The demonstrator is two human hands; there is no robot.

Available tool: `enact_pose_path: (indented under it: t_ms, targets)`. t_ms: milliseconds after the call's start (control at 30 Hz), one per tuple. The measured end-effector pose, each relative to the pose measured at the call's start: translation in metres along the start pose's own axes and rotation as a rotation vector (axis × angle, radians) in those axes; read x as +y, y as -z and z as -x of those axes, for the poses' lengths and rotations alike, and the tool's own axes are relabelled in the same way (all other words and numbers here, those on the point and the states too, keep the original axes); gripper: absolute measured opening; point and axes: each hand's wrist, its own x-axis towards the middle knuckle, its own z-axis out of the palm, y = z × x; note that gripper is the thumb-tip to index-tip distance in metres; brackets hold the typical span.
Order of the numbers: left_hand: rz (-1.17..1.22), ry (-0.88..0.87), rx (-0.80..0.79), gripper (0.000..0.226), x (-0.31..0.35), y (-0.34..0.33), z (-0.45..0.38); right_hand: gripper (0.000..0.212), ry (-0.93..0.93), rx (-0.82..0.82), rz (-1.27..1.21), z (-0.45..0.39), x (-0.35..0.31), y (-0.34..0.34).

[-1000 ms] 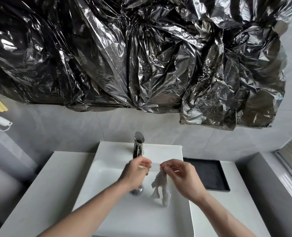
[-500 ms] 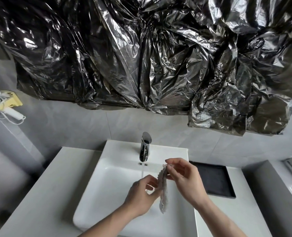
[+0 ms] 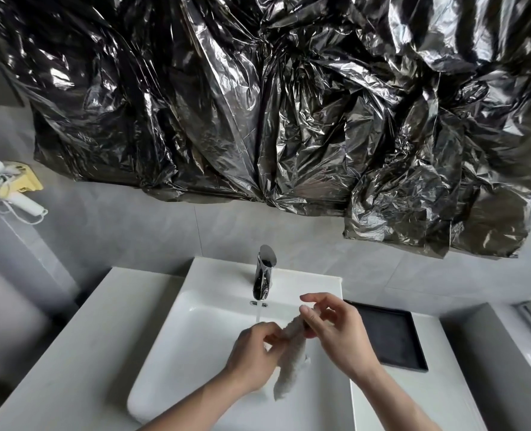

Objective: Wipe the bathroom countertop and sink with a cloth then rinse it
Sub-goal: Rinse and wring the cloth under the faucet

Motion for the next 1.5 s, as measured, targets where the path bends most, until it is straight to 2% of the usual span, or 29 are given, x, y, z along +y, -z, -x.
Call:
enact_pose_path:
  t_ms: [100, 200, 333, 433, 667, 867, 933, 1033, 1133, 1200, 1433, 1500]
  targets:
    - [0.007, -0.003, 0.05, 0.018, -0.009, 0.012, -0.008, 0.01, 0.062, 0.016, 0.264, -0.004, 0.016, 0.011]
    - [-0.038, -0.03, 0.061, 0.015, -0.013, 0.026, -0.018, 0.004, 0.021, -0.088, 0.403, -0.007, 0.033, 0.013]
    - [-0.181, 0.011, 0.082, 0.009, -0.023, 0.035, -0.037, 0.025, 0.003, -0.223, 0.581, -0.018, 0.065, -0.001]
    - [-0.258, 0.072, 0.083, 0.008, -0.033, 0.036, -0.051, 0.028, -0.061, -0.219, 0.518, -0.028, 0.079, -0.015]
    - [-0.287, 0.187, 0.074, 0.031, -0.04, 0.032, -0.084, 0.034, -0.302, -0.048, 0.147, -0.051, 0.095, -0.037]
    - [-0.273, 0.266, -0.019, 0.038, -0.049, 0.029, -0.104, 0.032, -0.404, 0.007, 0.011, -0.065, 0.117, -0.048]
    - [-0.221, 0.293, -0.026, 0.035, -0.054, 0.028, -0.107, 0.03, -0.415, -0.034, -0.003, -0.065, 0.12, -0.051]
    - [-0.109, 0.325, -0.031, 0.031, -0.061, 0.031, -0.111, 0.035, -0.424, -0.185, 0.001, -0.066, 0.124, -0.061]
    - [0.001, 0.336, 0.002, 0.028, -0.066, 0.038, -0.11, 0.03, -0.415, -0.316, 0.172, -0.072, 0.13, -0.075]
    - [0.044, 0.331, 0.021, 0.025, -0.07, 0.044, -0.109, 0.029, -0.39, -0.334, 0.241, -0.078, 0.13, -0.086]
    - [-0.056, 0.32, 0.127, 0.048, -0.103, 0.071, -0.105, 0.014, -0.405, -0.347, 0.064, -0.092, 0.111, -0.118]
    - [-0.103, 0.339, 0.131, 0.045, -0.107, 0.075, -0.1, 0.017, -0.43, -0.33, 0.007, -0.092, 0.109, -0.125]
